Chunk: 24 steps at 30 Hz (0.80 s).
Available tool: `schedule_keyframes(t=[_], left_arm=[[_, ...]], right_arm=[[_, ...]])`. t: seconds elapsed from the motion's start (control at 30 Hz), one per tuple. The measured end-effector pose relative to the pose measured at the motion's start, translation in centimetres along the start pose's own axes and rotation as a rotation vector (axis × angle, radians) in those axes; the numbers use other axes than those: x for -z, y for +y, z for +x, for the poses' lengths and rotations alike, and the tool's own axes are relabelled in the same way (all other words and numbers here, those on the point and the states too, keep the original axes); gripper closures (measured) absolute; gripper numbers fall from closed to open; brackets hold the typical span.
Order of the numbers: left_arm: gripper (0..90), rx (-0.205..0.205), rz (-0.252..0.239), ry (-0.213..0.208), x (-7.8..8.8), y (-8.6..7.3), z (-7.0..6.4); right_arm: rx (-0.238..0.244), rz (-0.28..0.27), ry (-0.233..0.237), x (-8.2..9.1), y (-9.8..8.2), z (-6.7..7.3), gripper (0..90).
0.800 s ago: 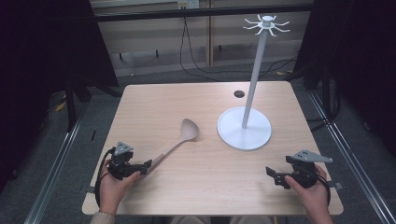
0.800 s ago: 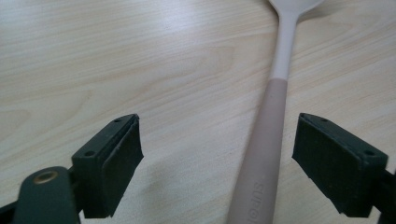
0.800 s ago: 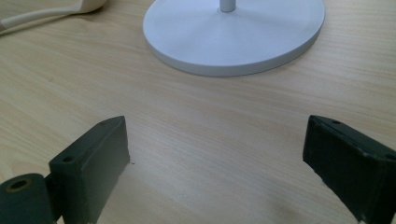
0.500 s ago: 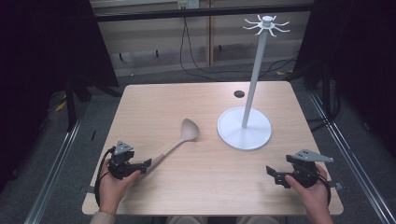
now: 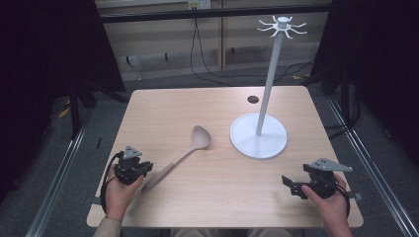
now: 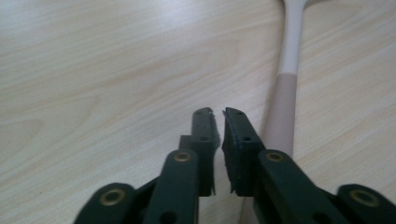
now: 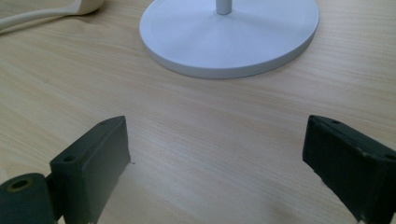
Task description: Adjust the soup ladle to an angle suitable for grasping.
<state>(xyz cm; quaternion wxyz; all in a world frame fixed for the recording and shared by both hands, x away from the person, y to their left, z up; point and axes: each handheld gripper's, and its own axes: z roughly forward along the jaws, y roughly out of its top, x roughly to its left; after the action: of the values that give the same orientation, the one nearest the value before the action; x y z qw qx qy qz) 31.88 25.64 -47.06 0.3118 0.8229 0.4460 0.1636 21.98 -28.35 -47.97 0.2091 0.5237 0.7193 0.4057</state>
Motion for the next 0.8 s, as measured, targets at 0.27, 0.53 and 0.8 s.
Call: schedule_keyframes(t=[0.27,0.53,0.8], left_arm=[[89.4,0.005,0.054,-0.055,-1.0,-0.4,0.4],[90.0,-0.006,0.08,-0.078,-1.3,-0.5,0.4],[90.0,0.01,0.07,-0.107,-1.7,-0.7,-0.1]], right_arm=[[0.0,-0.003,0.0,-0.2,0.2,-0.1,7.0],[0.012,0.002,0.0,-0.4,0.4,0.2,7.0],[0.018,0.004,0.009,-0.6,0.5,0.5,7.1]])
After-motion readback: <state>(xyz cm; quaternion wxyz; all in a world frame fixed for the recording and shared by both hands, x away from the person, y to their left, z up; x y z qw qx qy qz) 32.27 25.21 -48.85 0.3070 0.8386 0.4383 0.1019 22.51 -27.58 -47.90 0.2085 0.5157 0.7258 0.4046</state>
